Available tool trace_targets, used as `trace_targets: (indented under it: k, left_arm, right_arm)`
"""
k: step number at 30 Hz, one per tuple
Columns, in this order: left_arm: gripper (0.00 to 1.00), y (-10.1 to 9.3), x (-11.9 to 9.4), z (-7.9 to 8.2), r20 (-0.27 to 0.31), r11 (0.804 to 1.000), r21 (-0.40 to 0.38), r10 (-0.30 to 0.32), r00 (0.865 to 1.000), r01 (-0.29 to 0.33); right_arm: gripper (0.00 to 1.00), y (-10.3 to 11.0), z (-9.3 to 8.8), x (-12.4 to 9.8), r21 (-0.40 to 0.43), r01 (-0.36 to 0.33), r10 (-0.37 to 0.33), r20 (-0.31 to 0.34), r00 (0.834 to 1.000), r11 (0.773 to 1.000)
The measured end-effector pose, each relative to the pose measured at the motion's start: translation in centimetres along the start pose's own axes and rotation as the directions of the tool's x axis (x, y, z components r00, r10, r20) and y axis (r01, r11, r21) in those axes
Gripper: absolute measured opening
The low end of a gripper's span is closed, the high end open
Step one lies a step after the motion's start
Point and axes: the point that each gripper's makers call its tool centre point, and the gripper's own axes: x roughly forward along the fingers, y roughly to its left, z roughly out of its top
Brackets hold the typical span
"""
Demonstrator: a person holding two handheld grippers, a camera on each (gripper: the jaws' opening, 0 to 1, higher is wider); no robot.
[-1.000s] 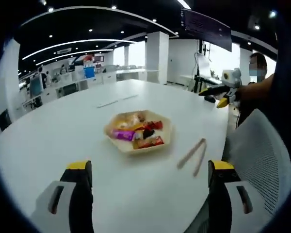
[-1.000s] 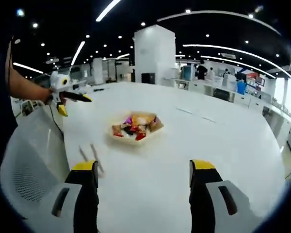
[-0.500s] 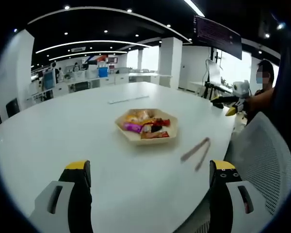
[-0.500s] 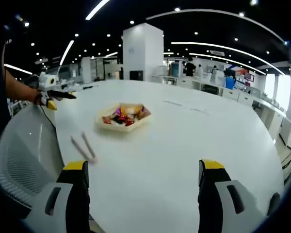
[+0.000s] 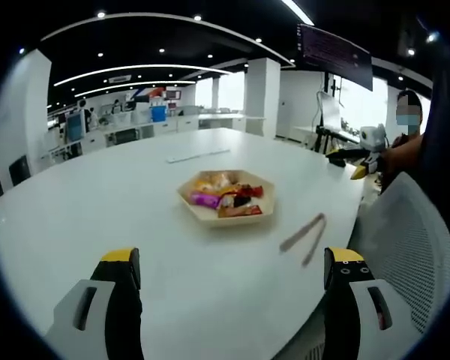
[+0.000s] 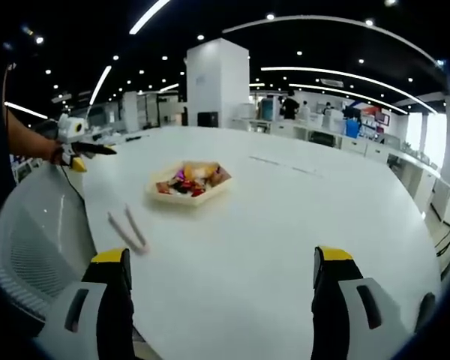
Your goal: Place the target food into the container with the food tongs after gripping and lifting it, then release it inside without dropping or visibly crushing the food.
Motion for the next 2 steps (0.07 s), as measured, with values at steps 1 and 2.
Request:
trace_targets:
  k: [1, 2]
  left_arm:
    - [1.00, -0.05, 0.03, -0.01, 0.000, 1.000, -0.001, -0.001, 1.000, 0.001]
    - [1.00, -0.11, 0.06, -0.01, 0.000, 1.000, 0.000, -0.002, 1.000, 0.002]
  right_arm:
    - [1.00, 0.00, -0.03, -0.01, 0.000, 0.000, 0.000, -0.001, 1.000, 1.000]
    - [1.00, -0.01, -0.09, -0.02, 0.000, 0.000, 0.000, -0.002, 1.000, 1.000]
